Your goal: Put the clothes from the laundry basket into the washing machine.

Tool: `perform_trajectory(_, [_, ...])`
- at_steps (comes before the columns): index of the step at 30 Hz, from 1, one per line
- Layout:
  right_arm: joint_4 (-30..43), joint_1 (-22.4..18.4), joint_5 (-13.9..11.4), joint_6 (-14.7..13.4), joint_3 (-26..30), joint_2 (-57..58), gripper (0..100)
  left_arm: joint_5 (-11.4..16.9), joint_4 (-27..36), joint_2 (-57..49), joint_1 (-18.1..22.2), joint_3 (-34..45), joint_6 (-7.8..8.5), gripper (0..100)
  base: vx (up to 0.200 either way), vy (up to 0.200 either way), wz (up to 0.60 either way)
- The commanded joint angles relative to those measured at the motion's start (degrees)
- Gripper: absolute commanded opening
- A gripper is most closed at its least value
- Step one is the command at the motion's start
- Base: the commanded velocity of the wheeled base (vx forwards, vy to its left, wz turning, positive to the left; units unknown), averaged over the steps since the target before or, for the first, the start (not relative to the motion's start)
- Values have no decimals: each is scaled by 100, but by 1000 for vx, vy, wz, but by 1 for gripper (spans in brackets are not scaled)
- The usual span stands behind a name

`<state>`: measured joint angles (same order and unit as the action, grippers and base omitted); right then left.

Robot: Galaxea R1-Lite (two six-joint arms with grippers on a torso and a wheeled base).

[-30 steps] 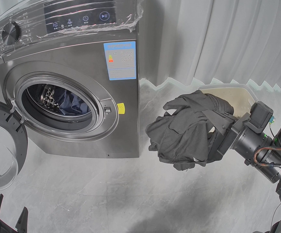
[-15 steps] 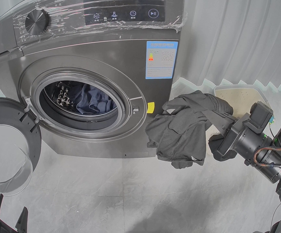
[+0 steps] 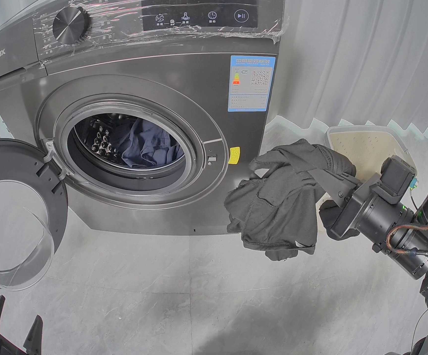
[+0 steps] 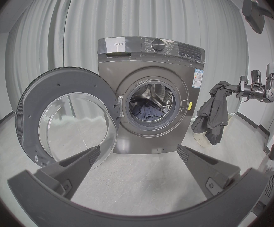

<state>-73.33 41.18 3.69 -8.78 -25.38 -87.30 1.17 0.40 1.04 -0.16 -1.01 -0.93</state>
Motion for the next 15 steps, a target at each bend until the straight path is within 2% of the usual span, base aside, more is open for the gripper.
perform_trajectory(1, [-6,4,0,-1,7,-7,0,6,4,-95,-2,84,-4,100,0,200,0])
perform_trajectory(15, [-6,-40,17,-10,-20,2,0,-3,-5,-95,-2,84,-4,100,0,200,0])
